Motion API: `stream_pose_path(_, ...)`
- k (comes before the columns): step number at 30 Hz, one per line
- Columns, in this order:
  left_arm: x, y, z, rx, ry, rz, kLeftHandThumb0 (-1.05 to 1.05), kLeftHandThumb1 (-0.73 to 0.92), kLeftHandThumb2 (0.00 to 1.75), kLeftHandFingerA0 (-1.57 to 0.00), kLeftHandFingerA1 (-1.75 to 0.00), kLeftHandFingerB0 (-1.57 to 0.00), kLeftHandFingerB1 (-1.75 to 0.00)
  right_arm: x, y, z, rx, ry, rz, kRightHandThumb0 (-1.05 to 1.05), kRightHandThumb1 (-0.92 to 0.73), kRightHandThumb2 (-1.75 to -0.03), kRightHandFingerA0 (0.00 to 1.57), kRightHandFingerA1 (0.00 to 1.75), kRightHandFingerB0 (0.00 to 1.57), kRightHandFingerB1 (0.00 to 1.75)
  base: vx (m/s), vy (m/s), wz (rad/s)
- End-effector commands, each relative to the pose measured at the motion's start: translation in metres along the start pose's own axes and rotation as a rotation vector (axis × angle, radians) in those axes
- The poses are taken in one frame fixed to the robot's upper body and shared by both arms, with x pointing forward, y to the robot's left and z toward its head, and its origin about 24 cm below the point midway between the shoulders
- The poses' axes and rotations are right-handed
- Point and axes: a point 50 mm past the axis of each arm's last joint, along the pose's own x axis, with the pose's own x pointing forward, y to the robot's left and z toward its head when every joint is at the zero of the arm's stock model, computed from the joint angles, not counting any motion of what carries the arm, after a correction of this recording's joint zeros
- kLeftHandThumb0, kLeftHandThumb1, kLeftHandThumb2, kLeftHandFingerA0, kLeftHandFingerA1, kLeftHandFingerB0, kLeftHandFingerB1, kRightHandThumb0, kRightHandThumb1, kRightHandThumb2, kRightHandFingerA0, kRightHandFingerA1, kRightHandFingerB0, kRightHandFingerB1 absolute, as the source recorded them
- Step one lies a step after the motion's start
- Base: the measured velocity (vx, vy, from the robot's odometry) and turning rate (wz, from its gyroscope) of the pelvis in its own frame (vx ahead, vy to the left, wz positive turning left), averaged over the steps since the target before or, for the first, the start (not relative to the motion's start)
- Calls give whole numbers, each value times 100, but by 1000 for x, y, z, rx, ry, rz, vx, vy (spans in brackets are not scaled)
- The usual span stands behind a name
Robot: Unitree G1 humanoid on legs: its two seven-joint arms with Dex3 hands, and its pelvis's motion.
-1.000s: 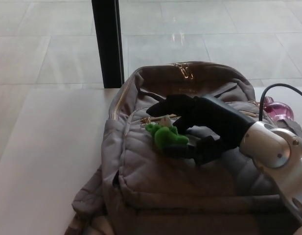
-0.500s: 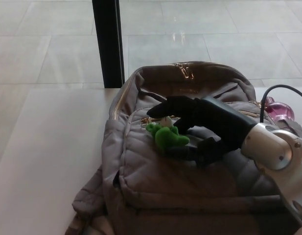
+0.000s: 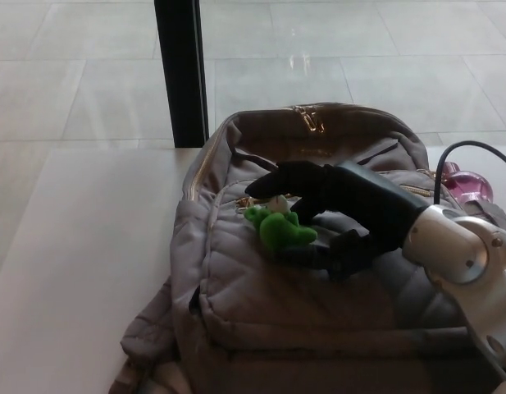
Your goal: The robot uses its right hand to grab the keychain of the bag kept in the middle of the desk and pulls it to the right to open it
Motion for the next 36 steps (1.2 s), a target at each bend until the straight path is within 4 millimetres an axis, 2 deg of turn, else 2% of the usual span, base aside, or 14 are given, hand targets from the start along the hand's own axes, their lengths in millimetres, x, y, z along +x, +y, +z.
stream_pose_path(1, -2, 4, -2, -17, 5, 19, -61, 70, 61, -49, -61, -42, -48, -2, 5, -8, 4, 41, 31, -86, -74, -62, 47, 62, 34, 40, 0, 0, 0)
stream_pose_path(3, -2, 4, -1, -19, 1, 19, -61, 70, 61, -49, -61, -42, -48, -1, 4, -7, 2, 40, 29, -86, -74, -62, 47, 62, 34, 40, 0, 0, 0)
stream_pose_path(4, 0, 7, 10, -84, -34, 10, -67, 64, 60, -59, -53, -45, -38, -8, 5, -15, -109, 93, 29, -61, -70, -62, 80, 81, 17, 35, 0, 0, 0)
stream_pose_path(6, 1, 11, 34, -154, -140, -37, -62, 75, 62, -46, -53, -37, -38, -20, 9, -26, -279, 164, 50, -67, -65, -60, 66, 56, 8, 26, 0, 0, 3)
stream_pose_path(7, 1, 9, 42, -159, -184, -65, -62, 73, 62, -44, -52, -39, -38, -20, 9, -25, -292, 167, 61, -73, -52, -89, 54, 65, 5, 27, 0, 0, 0)
stream_pose_path(12, 0, 3, 54, -144, -245, -132, -59, 74, 63, -49, -51, -42, -39, -20, 10, -25, -362, 202, 69, -68, -51, -90, 36, 63, 2, 34, 0, 0, 0)
stream_pose_path(14, -1, 3, 54, -116, -240, -148, -59, 74, 62, -52, -53, -43, -40, -20, 11, -25, -372, 211, 65, -63, -61, -59, 44, 63, 10, 32, 0, 0, 0)
stream_pose_path(15, -1, 3, 52, -115, -233, -148, -60, 73, 62, -53, -55, -42, -41, -19, 11, -26, -382, 220, 63, -69, -49, -84, 45, 74, 5, 38, 0, 0, 0)
stream_pose_path(17, -1, 3, 48, -105, -213, -148, -61, 73, 62, -46, -55, -40, -43, -19, 13, -27, -424, 243, 52, -63, -57, -57, 43, 83, 11, 35, 0, 0, 0)
stream_pose_path(19, -1, 4, 46, -107, -204, -158, -60, 74, 62, -43, -57, -39, -43, -19, 14, -27, -433, 253, 38, -63, -45, -80, 51, 88, 8, 45, 0, 0, 0)
stream_pose_path(21, -2, 5, 41, -90, -183, -145, -63, 74, 63, -46, -56, -41, -43, -20, 15, -28, -400, 205, -24, -27, -63, -64, 72, 140, 38, 42, 0, 0, 0)
stream_pose_path(27, -3, 6, 36, -93, -169, -153, -62, 74, 62, -48, -59, -43, -44, -21, 16, -28, -348, 164, -95, -29, -71, -79, 92, 167, 91, 75, 0, 0, 0)
stream_pose_path(29, -3, 5, 33, -80, -164, -144, -62, 74, 62, -49, -58, -44, -44, -22, 19, -27, -330, 111, -146, -34, -66, -96, 92, 173, 87, 108, 0, 0, 0)
stream_pose_path(36, -5, 7, 27, -90, -154, -136, -61, 74, 62, -46, -56, -41, -43, -21, 18, -22, -331, 30, -270, -32, -69, -87, 91, 175, 74, 110, 0, 0, 0)
